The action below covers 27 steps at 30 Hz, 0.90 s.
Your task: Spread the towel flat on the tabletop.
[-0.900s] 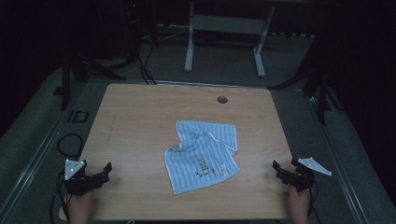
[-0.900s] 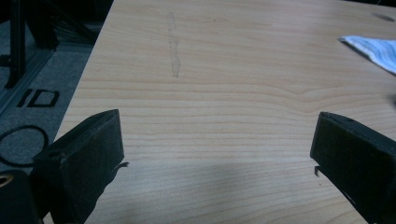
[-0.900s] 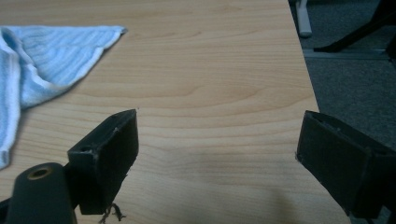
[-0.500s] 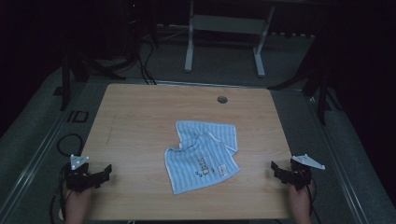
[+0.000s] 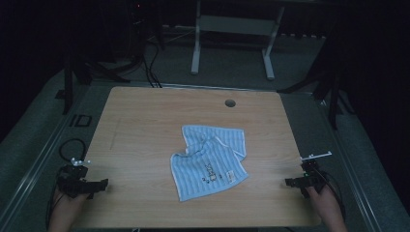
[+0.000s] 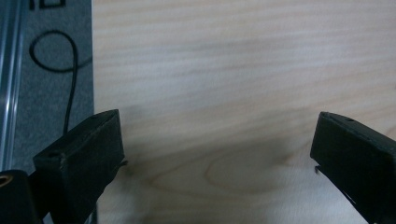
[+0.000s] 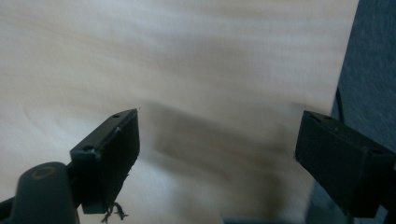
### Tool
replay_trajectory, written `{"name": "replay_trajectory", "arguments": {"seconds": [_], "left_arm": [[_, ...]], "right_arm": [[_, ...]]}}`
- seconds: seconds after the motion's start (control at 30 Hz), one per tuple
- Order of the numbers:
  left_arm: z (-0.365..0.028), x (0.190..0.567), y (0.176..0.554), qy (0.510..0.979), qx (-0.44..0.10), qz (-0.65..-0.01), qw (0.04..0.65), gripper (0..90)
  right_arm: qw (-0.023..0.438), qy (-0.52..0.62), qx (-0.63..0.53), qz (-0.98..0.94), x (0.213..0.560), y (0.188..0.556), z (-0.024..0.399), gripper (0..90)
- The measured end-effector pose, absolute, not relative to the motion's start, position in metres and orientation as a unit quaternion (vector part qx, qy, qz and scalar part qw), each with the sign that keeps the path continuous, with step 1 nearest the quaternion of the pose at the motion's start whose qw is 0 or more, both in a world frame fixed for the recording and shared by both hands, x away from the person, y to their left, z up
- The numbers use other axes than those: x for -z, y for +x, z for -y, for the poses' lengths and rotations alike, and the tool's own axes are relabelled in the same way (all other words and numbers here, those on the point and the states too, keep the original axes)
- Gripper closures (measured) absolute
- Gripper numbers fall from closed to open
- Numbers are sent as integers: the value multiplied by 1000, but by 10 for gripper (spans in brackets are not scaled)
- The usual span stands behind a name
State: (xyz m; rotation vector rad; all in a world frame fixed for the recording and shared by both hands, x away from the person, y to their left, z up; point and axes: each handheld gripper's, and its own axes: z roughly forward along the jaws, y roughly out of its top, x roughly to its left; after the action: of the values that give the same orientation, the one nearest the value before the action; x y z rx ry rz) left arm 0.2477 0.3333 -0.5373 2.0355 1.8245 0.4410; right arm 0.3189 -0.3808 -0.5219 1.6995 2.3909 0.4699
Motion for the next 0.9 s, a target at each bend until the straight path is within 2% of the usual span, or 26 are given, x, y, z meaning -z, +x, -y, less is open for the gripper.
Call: {"name": "replay_trajectory", "arguments": {"seconds": [0.2,0.37,0.6,0.73,0.9], "left_arm": [[-336,529,248,742,-122,-641,150,26],[-334,526,249,772,-95,-621,104,26],[-328,517,248,806,-54,-586,53,26],[-327,515,247,810,-48,-582,48,27],[-323,514,246,814,-43,-575,69,27]], "right_arm": [[32,543,-109,-832,520,319,380,137],[19,520,-68,-851,520,320,374,146],[-28,487,-30,-872,516,320,368,153],[-44,464,-6,-885,514,319,362,157],[-37,449,-9,-893,511,319,358,142]]}}
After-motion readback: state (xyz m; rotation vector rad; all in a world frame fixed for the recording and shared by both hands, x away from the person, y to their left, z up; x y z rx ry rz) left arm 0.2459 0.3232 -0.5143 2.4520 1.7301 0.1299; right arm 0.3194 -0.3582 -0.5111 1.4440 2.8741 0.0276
